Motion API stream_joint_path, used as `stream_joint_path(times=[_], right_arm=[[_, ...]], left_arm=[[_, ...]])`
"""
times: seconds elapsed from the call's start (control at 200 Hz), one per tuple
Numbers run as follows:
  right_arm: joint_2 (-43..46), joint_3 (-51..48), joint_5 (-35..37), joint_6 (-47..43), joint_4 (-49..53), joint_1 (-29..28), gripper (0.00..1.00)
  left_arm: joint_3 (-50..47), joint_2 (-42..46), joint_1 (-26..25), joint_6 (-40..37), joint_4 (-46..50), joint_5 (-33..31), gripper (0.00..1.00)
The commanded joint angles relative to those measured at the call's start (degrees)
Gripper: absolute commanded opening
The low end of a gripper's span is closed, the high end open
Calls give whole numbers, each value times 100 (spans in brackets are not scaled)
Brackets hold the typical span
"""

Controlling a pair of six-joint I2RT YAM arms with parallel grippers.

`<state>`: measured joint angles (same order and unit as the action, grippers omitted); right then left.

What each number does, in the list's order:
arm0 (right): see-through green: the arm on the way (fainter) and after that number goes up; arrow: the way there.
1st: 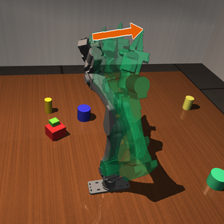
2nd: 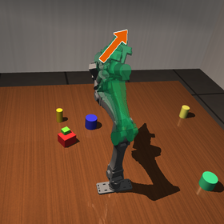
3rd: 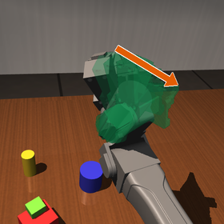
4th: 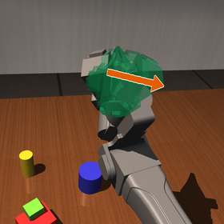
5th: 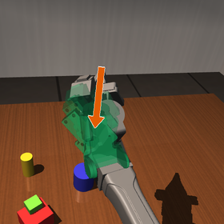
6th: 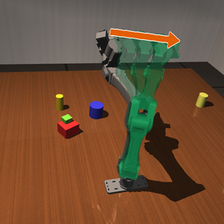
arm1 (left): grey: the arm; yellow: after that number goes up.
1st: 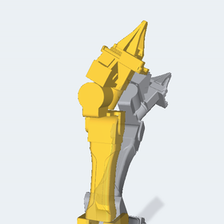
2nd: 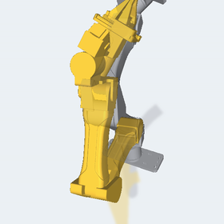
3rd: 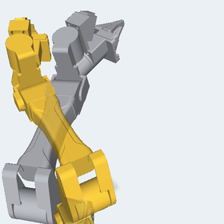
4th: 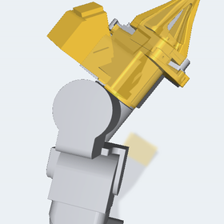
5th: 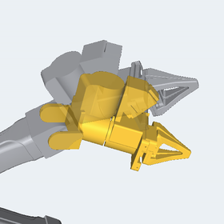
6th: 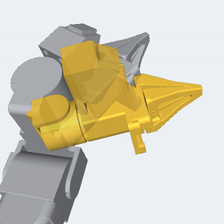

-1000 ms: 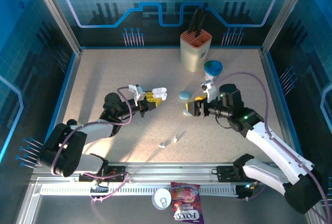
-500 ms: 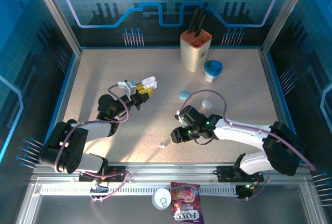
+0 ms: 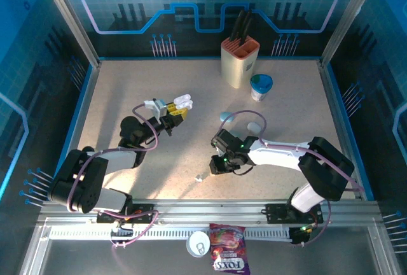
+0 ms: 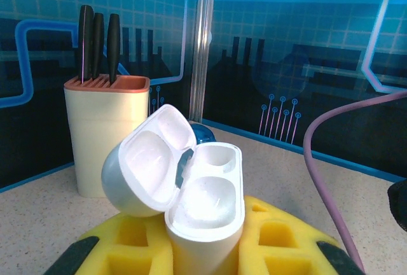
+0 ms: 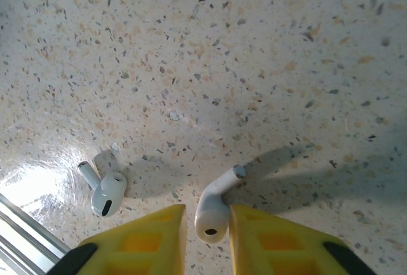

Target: Insert wireless bluetooth earbuds into charging case

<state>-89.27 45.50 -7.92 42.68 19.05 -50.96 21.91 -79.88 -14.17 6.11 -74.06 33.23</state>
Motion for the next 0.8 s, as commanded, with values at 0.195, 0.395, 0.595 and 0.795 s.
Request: stream_joint_path(times=[0.195,0.395,0.595,0.795], right_arm=[[131,-62,19,276,-38,425,15],[527,-504,408,884,-241,675,17],[728,-430,185,625,-306,669,47],[341,101,28,-381,105,708,56]], left_arm=[[-47,36,33,86,-262,111,4],[-4,-37,38,115,-318,113,4],[24,-81,37,97,-315,111,4],[18,-88,38,105,-337,116,4]])
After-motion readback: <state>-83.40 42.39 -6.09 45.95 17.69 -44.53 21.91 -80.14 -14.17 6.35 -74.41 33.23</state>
